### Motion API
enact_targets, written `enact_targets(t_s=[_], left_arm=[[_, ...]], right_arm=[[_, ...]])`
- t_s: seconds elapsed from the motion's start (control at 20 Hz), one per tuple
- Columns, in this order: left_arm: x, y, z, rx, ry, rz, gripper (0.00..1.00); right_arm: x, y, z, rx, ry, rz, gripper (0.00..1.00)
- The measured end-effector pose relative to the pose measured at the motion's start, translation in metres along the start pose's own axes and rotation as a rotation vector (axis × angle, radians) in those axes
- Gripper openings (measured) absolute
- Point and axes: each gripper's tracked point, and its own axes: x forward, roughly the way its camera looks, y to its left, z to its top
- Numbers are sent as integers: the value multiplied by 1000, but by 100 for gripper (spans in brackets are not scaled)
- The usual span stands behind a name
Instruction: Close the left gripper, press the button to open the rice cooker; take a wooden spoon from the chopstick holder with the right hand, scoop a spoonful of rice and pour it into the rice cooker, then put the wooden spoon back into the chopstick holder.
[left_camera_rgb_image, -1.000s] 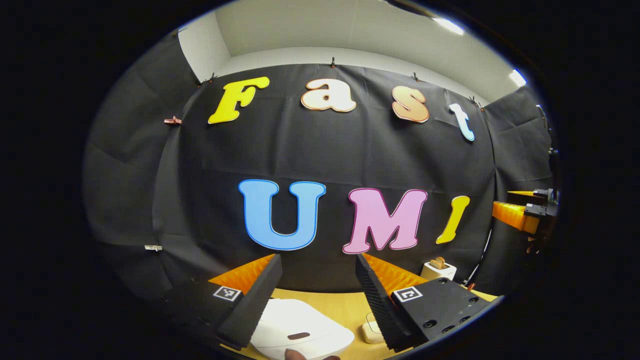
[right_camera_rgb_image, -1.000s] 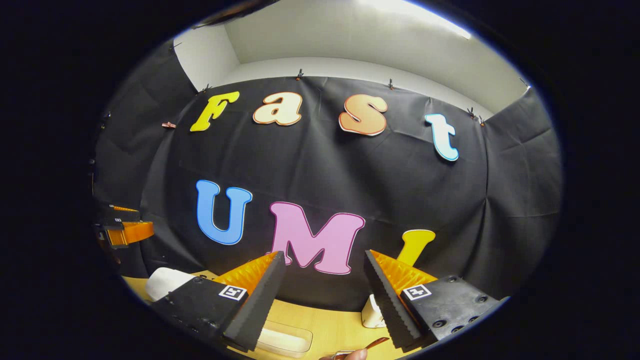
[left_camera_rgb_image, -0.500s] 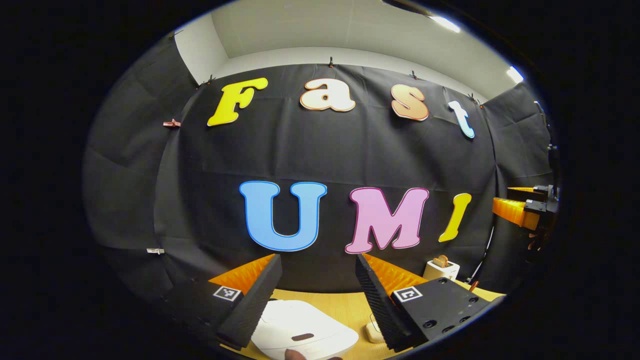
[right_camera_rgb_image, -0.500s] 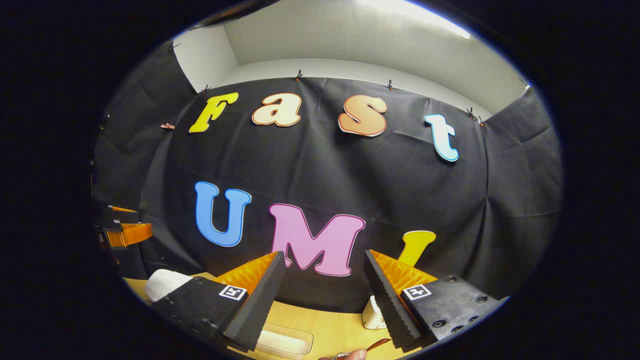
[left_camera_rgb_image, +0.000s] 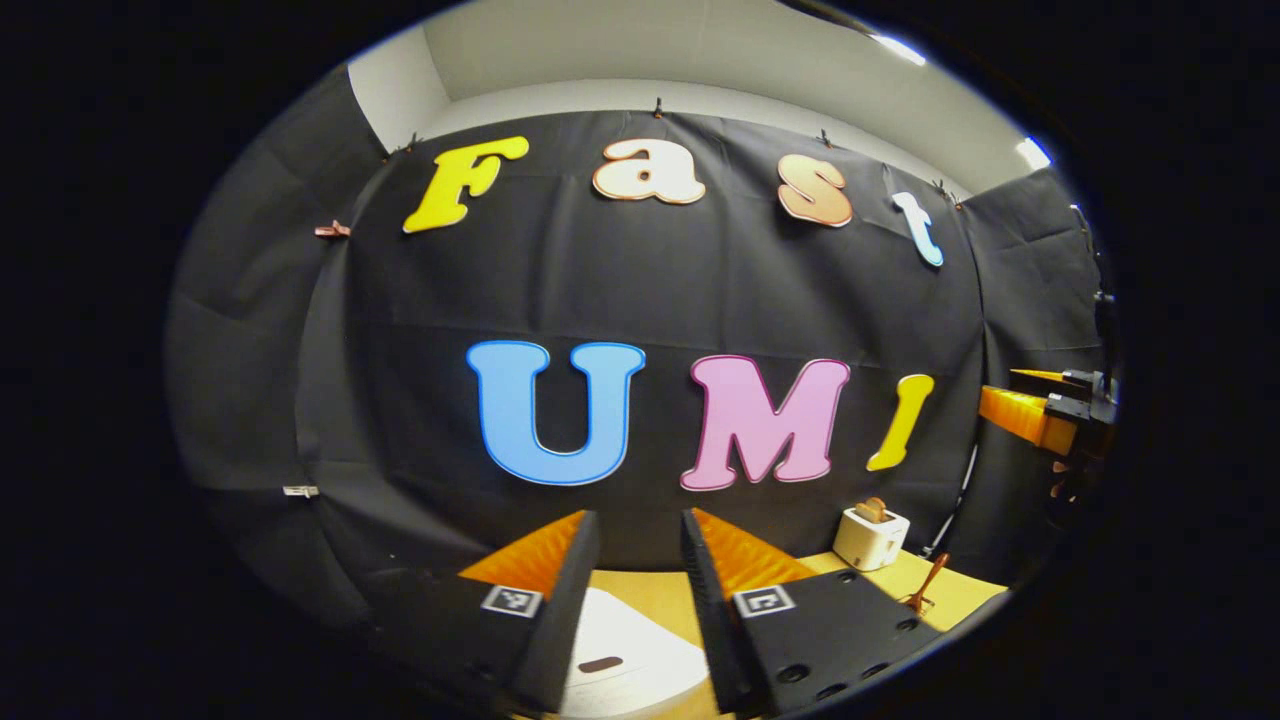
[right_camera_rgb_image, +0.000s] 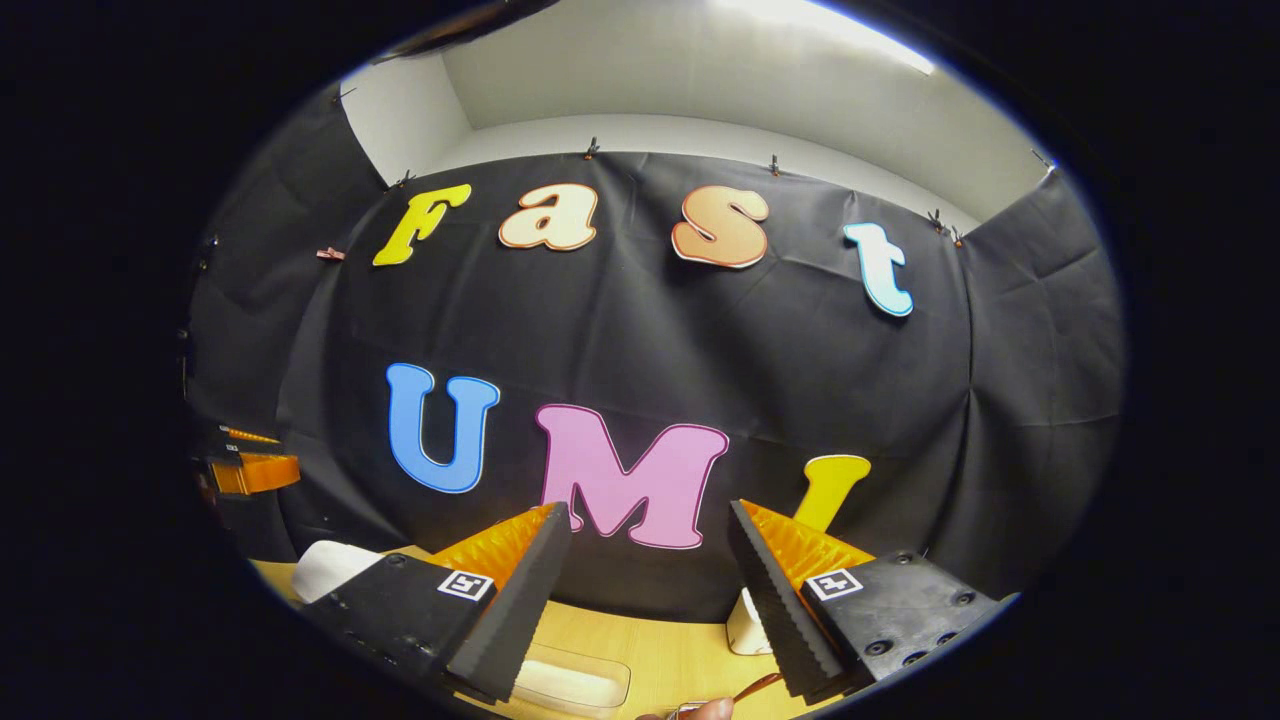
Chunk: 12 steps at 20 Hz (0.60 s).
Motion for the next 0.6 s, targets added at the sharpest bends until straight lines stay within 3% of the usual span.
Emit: enact_targets(t_s=[0.05,0.1,0.15,0.2,0.6], left_arm=[[2,9,-6,3,19,28,35],[5,18,-12,10,36,58,17],[7,23,-19,17,61,70,6],[10,23,-28,20,91,60,5],[29,33,-156,-106,469,12,5]], right_arm=[[-1,1,1,4,1,3,90],[-2,2,1,4,-1,7,97],[-3,2,1,1,-3,6,97],[-5,1,1,-3,-5,3,100],[-16,-18,-2,-26,5,-51,97]])
